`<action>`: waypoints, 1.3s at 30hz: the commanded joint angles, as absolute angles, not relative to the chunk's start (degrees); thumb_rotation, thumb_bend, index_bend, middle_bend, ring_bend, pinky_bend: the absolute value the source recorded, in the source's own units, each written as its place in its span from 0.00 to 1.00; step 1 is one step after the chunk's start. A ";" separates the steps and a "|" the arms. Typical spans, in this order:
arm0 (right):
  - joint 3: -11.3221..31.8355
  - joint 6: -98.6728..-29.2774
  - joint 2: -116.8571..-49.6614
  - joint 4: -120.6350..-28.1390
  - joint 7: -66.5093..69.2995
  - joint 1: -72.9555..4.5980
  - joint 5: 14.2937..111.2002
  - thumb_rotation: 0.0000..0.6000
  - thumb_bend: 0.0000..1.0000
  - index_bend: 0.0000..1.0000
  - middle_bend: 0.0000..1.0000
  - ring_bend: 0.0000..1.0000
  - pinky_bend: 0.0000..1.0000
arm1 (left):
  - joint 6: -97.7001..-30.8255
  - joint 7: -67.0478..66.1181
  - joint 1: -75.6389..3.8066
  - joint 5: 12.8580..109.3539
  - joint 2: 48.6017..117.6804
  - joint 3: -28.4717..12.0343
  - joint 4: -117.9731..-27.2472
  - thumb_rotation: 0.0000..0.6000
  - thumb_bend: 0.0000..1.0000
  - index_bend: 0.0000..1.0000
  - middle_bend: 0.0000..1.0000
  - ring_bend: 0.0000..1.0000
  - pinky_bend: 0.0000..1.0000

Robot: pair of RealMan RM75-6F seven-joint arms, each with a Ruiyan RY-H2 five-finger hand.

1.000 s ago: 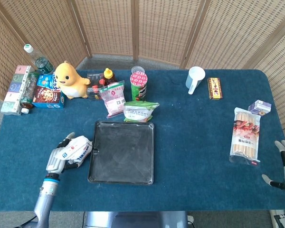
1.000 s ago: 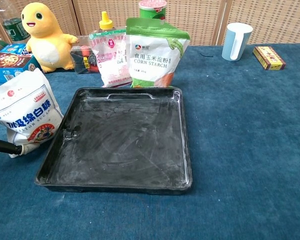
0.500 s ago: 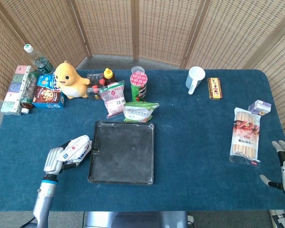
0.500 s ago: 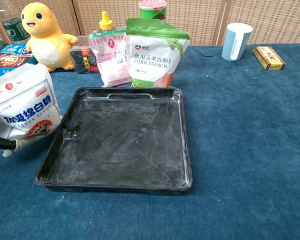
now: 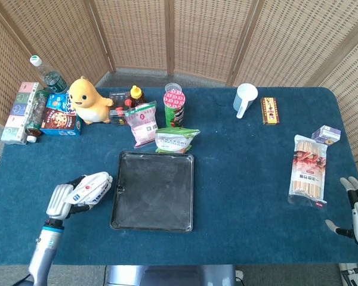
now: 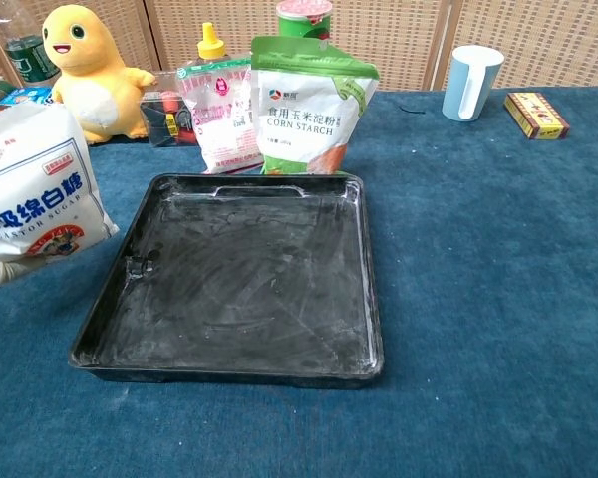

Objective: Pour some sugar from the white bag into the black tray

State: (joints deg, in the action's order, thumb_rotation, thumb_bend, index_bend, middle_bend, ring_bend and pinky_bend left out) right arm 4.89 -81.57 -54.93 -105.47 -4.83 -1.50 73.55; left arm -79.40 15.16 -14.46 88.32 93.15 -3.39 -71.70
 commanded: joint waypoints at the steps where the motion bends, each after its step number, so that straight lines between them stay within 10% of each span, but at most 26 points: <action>1: 4.90 -81.53 -54.83 -105.50 -4.59 -1.47 73.54 1.00 0.03 0.01 0.00 0.00 0.02 | -78.48 11.56 -17.88 92.40 87.46 -3.30 -74.26 1.00 0.40 0.58 0.48 0.52 0.53; 12: 4.78 -81.43 -54.65 -105.80 -4.59 -1.47 73.70 1.00 0.03 0.01 0.00 0.00 0.02 | -70.70 -7.36 -26.63 98.82 74.59 -3.92 -82.15 1.00 0.39 0.58 0.48 0.52 0.53; 39: 4.69 -80.80 -54.33 -105.55 -3.25 -1.58 73.87 1.00 0.03 0.01 0.00 0.00 0.02 | -59.19 -39.84 -37.85 107.42 69.29 -3.85 -85.78 1.00 0.39 0.60 0.48 0.52 0.58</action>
State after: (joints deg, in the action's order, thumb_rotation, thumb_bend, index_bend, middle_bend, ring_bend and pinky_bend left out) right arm 4.69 -80.81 -54.33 -105.55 -3.26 -1.57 73.86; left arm -60.04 -38.28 -37.11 106.83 69.50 -3.92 -85.20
